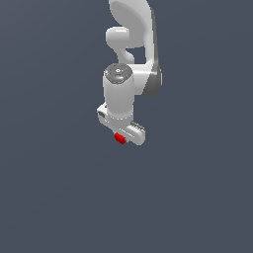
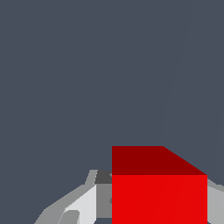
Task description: Pick up the red cube and move it to a goal position.
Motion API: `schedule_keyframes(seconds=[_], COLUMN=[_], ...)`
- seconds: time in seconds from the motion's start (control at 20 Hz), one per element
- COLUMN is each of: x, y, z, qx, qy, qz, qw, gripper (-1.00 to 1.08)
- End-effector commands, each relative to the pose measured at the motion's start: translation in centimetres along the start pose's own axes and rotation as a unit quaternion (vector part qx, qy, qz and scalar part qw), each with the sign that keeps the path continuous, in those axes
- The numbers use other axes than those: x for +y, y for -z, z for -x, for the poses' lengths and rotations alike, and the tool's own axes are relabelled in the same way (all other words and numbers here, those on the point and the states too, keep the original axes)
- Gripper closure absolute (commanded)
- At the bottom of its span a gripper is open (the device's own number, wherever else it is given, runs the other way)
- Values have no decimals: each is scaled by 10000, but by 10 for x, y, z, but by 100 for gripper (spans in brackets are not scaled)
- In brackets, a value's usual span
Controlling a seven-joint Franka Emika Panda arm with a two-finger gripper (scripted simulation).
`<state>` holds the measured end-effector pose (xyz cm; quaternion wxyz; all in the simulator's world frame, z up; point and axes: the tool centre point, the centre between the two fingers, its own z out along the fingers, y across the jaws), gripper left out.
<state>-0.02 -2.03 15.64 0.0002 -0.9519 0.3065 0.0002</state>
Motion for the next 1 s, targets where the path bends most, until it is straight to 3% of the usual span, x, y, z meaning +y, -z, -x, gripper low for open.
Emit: schedule_keyframes(seconds=[0.0, 0.45, 0.95], x=[-4, -15, -18], y=[23, 81, 88], z=[9, 28, 29], qx=[2, 5, 4], qy=[-3, -2, 0], qz=[2, 5, 3], qw=[10000, 10000, 10000], gripper=[108, 108, 108])
